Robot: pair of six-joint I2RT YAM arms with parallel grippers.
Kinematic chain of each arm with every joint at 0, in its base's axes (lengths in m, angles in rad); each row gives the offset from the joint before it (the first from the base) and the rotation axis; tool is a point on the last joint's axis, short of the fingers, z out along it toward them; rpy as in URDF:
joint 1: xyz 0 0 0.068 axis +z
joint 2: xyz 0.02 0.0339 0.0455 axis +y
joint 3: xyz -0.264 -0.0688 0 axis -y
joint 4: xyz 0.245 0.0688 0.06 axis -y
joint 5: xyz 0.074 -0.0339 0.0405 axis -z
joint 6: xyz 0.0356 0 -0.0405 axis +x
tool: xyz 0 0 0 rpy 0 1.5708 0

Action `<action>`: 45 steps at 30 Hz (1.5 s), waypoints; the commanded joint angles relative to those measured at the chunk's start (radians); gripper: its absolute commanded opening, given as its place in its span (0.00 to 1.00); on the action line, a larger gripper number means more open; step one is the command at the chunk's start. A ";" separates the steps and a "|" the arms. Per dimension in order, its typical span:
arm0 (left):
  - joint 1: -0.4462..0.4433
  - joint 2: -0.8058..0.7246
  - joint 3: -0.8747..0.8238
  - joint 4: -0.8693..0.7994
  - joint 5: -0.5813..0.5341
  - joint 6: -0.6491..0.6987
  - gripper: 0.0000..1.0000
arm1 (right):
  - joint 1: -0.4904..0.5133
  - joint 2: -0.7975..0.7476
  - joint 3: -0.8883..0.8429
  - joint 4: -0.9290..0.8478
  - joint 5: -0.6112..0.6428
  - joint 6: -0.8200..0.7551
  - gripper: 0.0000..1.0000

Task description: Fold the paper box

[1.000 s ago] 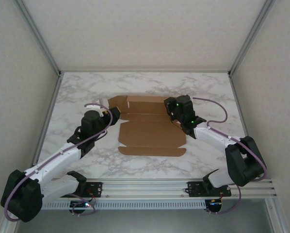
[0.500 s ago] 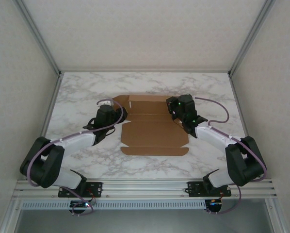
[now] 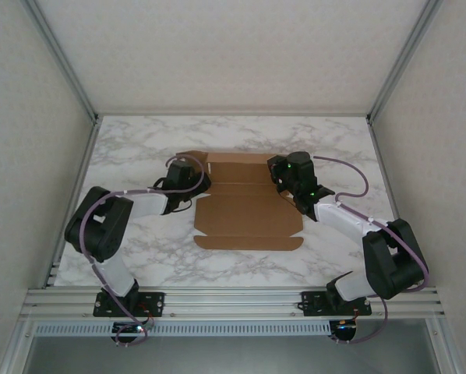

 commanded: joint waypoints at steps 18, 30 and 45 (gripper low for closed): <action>-0.009 0.073 0.124 -0.166 -0.009 0.148 0.66 | -0.005 -0.035 -0.032 -0.036 -0.011 -0.064 0.11; -0.003 -0.004 0.068 -0.137 -0.042 0.173 0.69 | -0.005 -0.043 -0.058 -0.045 0.023 -0.098 0.10; -0.015 0.097 0.112 -0.106 0.102 0.149 0.69 | -0.006 -0.042 -0.050 -0.044 0.005 -0.082 0.10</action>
